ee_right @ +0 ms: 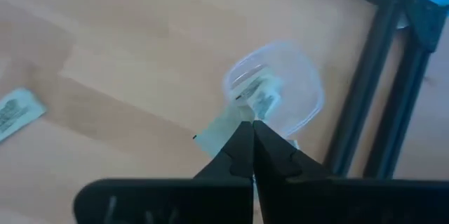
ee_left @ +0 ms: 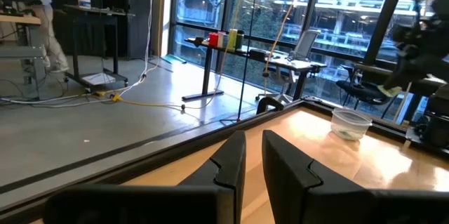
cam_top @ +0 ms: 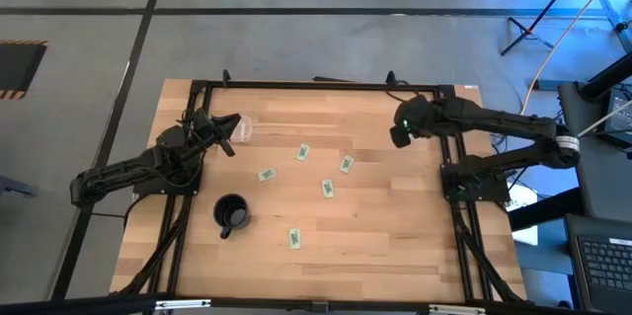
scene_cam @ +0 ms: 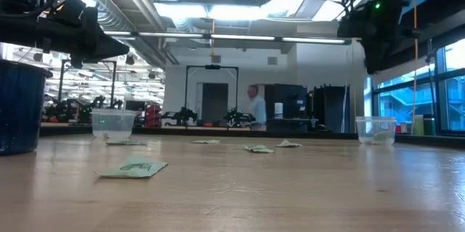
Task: Pick and place Stevia / Truvia into bins
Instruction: Put the stevia packet into the right transparent container, then put the stevia packet into the left transparent container
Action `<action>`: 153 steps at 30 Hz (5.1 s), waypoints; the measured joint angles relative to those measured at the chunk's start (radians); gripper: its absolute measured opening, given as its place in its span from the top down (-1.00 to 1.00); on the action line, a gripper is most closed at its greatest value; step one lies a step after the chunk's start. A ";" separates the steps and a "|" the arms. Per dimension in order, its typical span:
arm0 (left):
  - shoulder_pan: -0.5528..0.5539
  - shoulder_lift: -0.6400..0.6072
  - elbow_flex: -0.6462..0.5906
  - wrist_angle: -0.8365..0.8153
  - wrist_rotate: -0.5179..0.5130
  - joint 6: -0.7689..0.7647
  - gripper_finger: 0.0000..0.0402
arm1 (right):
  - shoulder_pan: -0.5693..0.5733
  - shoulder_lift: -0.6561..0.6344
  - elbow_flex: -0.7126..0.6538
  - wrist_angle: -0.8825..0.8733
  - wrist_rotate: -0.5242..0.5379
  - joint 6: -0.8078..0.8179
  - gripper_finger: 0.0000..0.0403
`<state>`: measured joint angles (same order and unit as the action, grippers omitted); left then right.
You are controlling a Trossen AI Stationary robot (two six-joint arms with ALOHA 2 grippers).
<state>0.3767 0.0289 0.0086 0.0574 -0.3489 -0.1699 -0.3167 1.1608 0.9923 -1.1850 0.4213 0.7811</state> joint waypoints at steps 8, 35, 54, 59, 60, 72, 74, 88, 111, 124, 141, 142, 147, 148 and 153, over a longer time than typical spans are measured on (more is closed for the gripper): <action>0.000 0.000 0.000 0.000 0.000 0.000 0.79 | -0.165 0.058 0.000 0.040 -0.004 -0.118 0.99; 0.000 0.000 0.000 0.000 0.001 0.000 0.79 | -0.289 0.445 -0.002 0.076 -0.023 -0.212 0.99; 0.000 0.000 0.000 0.000 0.001 0.000 0.79 | -0.289 0.477 -0.002 0.104 -0.022 -0.237 0.71; 0.000 0.000 0.000 0.000 0.001 0.000 0.79 | -0.289 0.473 -0.002 0.089 -0.022 -0.237 0.43; 0.000 0.000 0.000 0.000 0.002 0.000 0.79 | -0.286 0.464 -0.002 0.075 -0.022 -0.237 0.39; 0.000 0.000 0.000 0.000 0.002 0.000 0.79 | -0.063 0.102 -0.002 0.175 -0.019 -0.105 0.31; 0.000 0.000 0.000 0.000 0.002 0.000 0.79 | 0.003 0.059 -0.002 0.259 -0.019 -0.122 0.31; 0.000 0.000 0.000 0.000 0.006 -0.004 0.79 | 0.382 0.036 -0.227 0.886 0.003 -0.357 0.31; -0.018 0.161 0.129 0.030 0.528 0.009 0.00 | 0.597 -0.115 -0.642 1.529 0.021 -0.478 0.31; -0.147 0.772 0.460 -0.241 0.558 0.126 0.06 | 0.600 -0.289 -0.748 1.652 -0.031 -0.578 0.31; -0.171 1.287 0.581 -0.311 0.514 0.191 0.13 | 0.599 -0.286 -0.748 1.638 -0.031 -0.577 0.31; -0.171 1.301 0.581 -0.309 0.500 0.197 0.13 | 0.600 -0.286 -0.748 1.637 -0.031 -0.577 0.31; -0.171 1.354 0.581 -0.310 0.470 0.210 0.13 | 0.599 -0.286 -0.748 1.634 -0.031 -0.577 0.31; -0.171 1.362 0.581 -0.308 0.470 0.210 0.13 | 0.599 -0.286 -0.748 1.634 -0.031 -0.577 0.31; -0.171 1.398 0.581 -0.305 0.469 0.210 0.13 | 0.599 -0.286 -0.748 1.627 -0.031 -0.578 0.31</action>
<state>0.2054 1.4274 0.5893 -0.2475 0.1197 0.0402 0.2825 0.8745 0.2447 0.4419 0.3901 0.2033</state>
